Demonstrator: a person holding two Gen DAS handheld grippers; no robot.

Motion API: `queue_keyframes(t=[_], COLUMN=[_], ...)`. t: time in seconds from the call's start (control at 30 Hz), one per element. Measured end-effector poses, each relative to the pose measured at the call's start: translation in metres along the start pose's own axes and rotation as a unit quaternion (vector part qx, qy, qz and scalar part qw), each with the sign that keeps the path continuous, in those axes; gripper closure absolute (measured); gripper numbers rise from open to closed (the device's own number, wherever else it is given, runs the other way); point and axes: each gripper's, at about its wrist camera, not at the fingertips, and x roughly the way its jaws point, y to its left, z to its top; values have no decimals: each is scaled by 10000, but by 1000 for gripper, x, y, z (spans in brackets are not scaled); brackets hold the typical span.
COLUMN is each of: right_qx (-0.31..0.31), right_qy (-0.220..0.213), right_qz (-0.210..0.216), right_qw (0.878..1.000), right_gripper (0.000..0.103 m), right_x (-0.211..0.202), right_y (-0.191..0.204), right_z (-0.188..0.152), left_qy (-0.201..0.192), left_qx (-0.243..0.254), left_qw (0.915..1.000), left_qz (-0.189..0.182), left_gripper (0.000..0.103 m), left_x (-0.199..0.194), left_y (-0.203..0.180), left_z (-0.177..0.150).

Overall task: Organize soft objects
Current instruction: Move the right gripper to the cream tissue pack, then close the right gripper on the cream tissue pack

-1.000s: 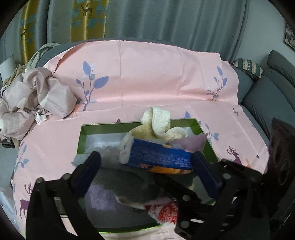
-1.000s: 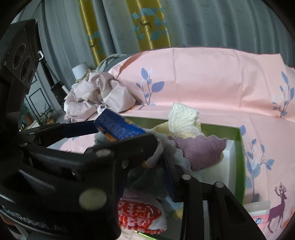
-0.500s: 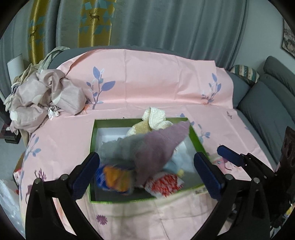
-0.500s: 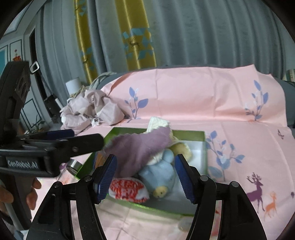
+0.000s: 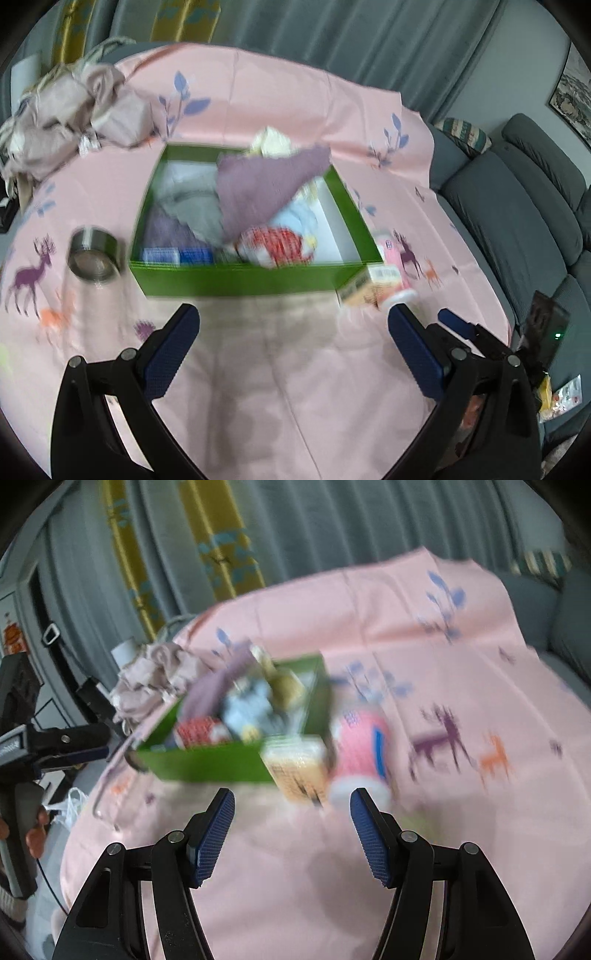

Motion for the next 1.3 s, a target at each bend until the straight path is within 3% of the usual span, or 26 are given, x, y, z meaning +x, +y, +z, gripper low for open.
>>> queue_keyframes(t=[0.23,0.63,0.93,1.3], right_qx=[255,-716,-1030,-1484], right_qy=[241,225,228,236], right_qz=[43,99,247,380], right_qw=[9994,9971,9941,9879], right_gripper=[37,37,37,46], right_x=[4,30,47,60], right_y=[-10,6,4,13], right_z=[-29,-7,9,20], left_qy=[369,515,668,720], left_qx=[-120,-58,251,187], left_qw=[9991,9973,9959,9943], left_qz=[-194,-529,-552,-766], left_gripper=[1,1,3,20], left_x=[24,60,90,107], left_y=[-13,-36,-49,-55], left_z=[-26,-12,1,9])
